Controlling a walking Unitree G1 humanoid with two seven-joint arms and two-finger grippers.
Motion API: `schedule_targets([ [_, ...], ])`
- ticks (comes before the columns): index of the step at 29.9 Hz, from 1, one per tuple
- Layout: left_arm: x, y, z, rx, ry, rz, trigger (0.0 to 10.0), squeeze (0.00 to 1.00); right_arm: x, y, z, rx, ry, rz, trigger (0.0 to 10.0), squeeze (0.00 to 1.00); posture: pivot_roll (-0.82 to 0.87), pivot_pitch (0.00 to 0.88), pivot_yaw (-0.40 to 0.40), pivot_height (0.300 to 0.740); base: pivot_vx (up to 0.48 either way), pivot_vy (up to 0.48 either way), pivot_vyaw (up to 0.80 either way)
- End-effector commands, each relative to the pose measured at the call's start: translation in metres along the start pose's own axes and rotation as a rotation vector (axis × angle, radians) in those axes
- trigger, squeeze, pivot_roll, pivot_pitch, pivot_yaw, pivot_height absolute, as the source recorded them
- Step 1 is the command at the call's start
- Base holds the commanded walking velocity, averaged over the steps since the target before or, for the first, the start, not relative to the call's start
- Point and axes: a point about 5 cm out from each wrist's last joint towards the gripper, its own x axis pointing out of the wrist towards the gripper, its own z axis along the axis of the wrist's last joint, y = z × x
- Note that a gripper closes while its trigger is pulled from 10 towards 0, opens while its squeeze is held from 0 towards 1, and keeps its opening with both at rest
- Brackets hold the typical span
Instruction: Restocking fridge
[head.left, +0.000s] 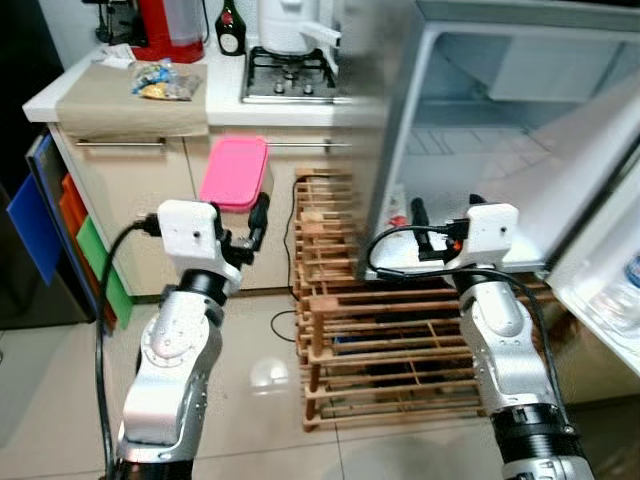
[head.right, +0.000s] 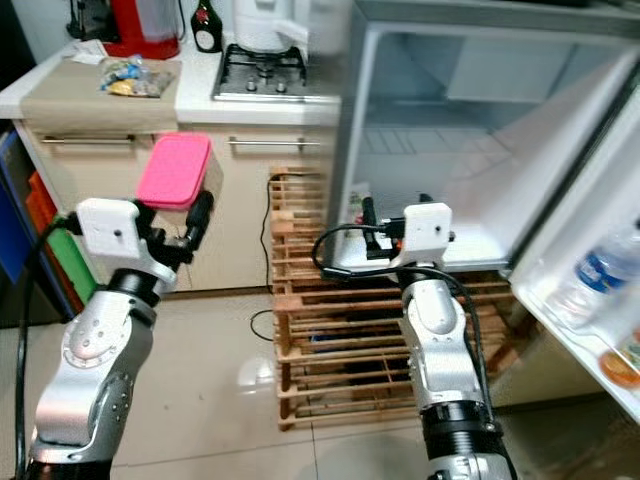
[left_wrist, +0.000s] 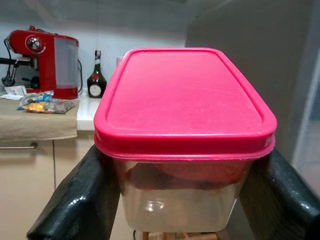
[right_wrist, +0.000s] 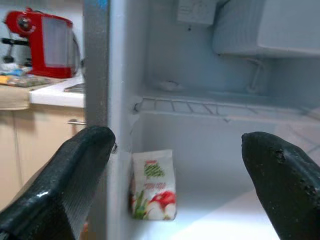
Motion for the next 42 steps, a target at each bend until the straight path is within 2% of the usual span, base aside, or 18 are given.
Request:
schedule_targets([
  [1, 0.001, 0.000, 0.000, -0.002, 0.000, -0.002, 10.0, 0.00, 0.001, 0.000, 0.003, 0.003, -0.014, 0.006, 10.0, 0.04, -0.10, 0.000, 0.003, 0.740, 0.000, 0.000, 0.00],
  [4, 0.002, 0.001, -0.001, 0.001, 0.004, 0.008, 10.0, 0.00, 0.000, -0.001, 0.001, 0.001, -0.010, 0.006, 10.0, 0.04, -0.10, 0.000, 0.002, 0.740, 0.000, 0.000, 0.00],
  [10, 0.008, 0.005, -0.006, -0.001, 0.032, 0.046, 10.0, 0.00, 0.001, 0.000, 0.002, 0.002, -0.012, 0.015, 10.0, 0.04, -0.10, 0.000, 0.002, 0.740, 0.000, -0.451, 0.00],
  [14, 0.010, 0.015, -0.016, -0.021, 0.078, 0.104, 10.0, 0.00, -0.001, 0.002, 0.000, 0.002, -0.005, 0.022, 10.0, 0.04, -0.11, 0.000, 0.005, 0.740, 0.000, -0.424, 0.00],
  [20, 0.014, 0.009, -0.015, 0.002, 0.066, 0.064, 10.0, 0.00, -0.004, 0.001, -0.002, -0.003, 0.006, 0.019, 10.0, 0.06, -0.12, 0.000, 0.007, 0.740, 0.000, -0.443, 0.64],
  [26, 0.017, 0.006, -0.012, -0.007, 0.047, 0.039, 10.0, 0.00, -0.005, 0.000, -0.002, -0.011, 0.013, 0.018, 10.0, 0.04, -0.12, 0.000, 0.009, 0.740, 0.047, -0.434, 0.00],
  [34, 0.023, 0.012, -0.007, 0.010, 0.027, 0.048, 10.0, 0.00, -0.005, 0.005, 0.001, -0.011, 0.001, 0.046, 10.0, 0.04, -0.12, 0.000, 0.013, 0.740, 0.000, 0.000, 0.00],
  [42, 0.025, 0.010, -0.010, 0.003, 0.030, 0.047, 10.0, 0.00, -0.005, -0.003, -0.001, -0.012, 0.017, 0.012, 10.0, 0.04, -0.13, 0.000, 0.022, 0.740, 0.000, 0.000, 0.00],
])
